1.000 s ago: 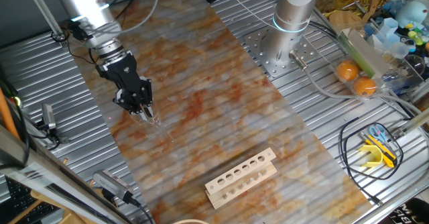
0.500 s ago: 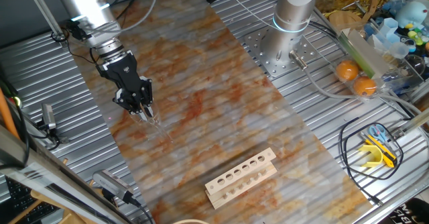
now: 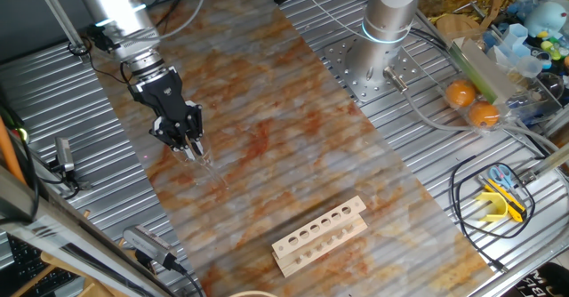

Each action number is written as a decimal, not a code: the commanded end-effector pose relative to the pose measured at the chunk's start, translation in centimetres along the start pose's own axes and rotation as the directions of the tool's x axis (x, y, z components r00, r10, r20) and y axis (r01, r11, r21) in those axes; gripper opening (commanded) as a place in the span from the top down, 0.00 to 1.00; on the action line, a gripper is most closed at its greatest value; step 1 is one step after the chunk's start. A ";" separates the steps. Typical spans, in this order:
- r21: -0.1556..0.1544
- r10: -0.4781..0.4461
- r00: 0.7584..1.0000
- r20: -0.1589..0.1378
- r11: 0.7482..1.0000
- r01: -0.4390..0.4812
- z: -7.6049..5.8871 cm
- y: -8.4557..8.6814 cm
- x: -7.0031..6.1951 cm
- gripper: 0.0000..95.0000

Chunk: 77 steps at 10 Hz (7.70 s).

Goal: Pour out the test tube

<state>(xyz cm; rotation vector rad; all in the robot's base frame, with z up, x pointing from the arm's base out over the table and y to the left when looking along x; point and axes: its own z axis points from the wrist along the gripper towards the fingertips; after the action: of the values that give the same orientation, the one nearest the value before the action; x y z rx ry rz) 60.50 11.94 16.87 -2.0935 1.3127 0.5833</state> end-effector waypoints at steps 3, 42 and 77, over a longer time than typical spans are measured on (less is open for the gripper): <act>0.004 0.000 1.000 0.002 1.000 0.000 0.0 0.0 0.0 1.00; 0.006 0.105 0.991 0.079 0.994 -0.105 -0.2 0.1 0.0 1.00; 0.049 0.135 0.979 0.153 0.988 -0.144 -0.2 0.1 0.0 1.00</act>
<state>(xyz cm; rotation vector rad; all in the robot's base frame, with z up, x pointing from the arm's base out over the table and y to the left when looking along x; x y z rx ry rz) 60.46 11.79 17.01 -1.8806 1.3815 0.7372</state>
